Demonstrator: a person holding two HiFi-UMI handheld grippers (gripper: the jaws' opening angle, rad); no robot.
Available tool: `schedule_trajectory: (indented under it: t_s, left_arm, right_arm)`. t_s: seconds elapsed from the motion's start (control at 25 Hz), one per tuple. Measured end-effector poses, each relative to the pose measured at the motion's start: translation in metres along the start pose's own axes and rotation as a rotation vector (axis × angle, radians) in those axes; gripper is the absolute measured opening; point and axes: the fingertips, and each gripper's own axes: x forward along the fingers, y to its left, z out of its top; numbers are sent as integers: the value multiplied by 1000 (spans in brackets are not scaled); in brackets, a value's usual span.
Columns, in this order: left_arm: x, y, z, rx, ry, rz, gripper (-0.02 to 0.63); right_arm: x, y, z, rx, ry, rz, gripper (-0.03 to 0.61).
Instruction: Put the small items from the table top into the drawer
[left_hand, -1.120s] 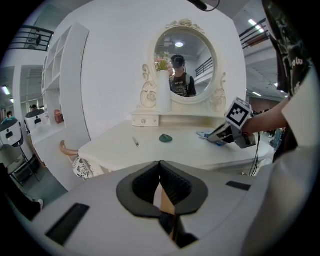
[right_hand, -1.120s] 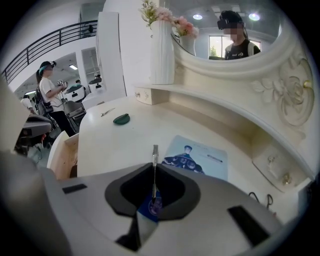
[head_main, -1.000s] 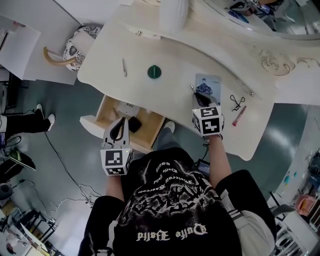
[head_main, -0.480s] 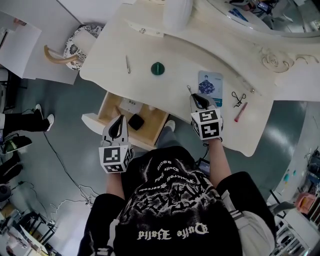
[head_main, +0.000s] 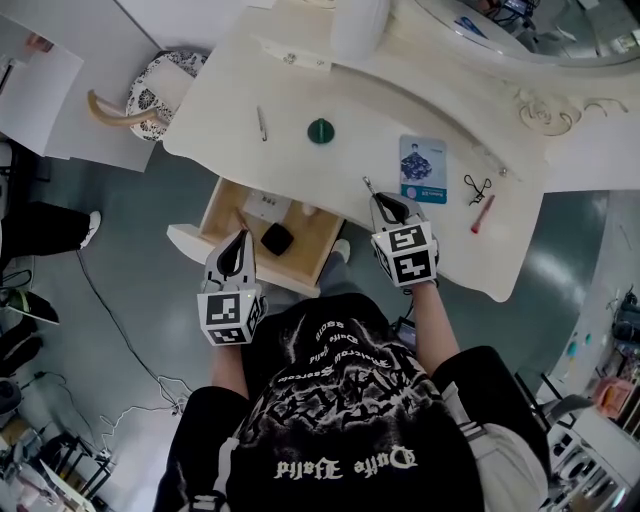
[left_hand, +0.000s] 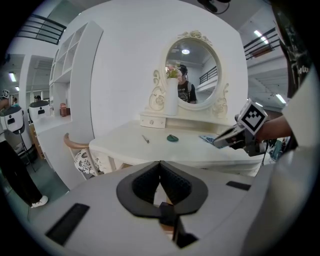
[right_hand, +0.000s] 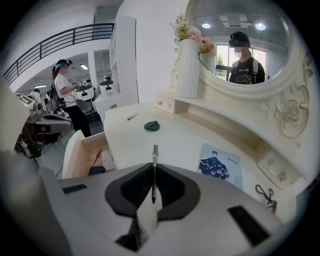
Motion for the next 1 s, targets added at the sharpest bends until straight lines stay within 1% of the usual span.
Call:
schedule_trajectory:
  t_s: [0.32,0.56,0.76,1.0]
  left_arm:
    - [-8,14,-6,-5,-8,-32,15]
    - [-10,19,-7,3,-10,-75,15]
    - [-7,23,-6,4,-10,-105,15]
    - [-6,24,-10,25,6,-139,15]
  right_arm:
    - [-5,33,-3,-4,5,5,32]
    - [-10,57,-7,-10,16,8,32]
    - [-8,67,-14,25,26,8,32]
    - [-2,93,-22,22,53,43,32]
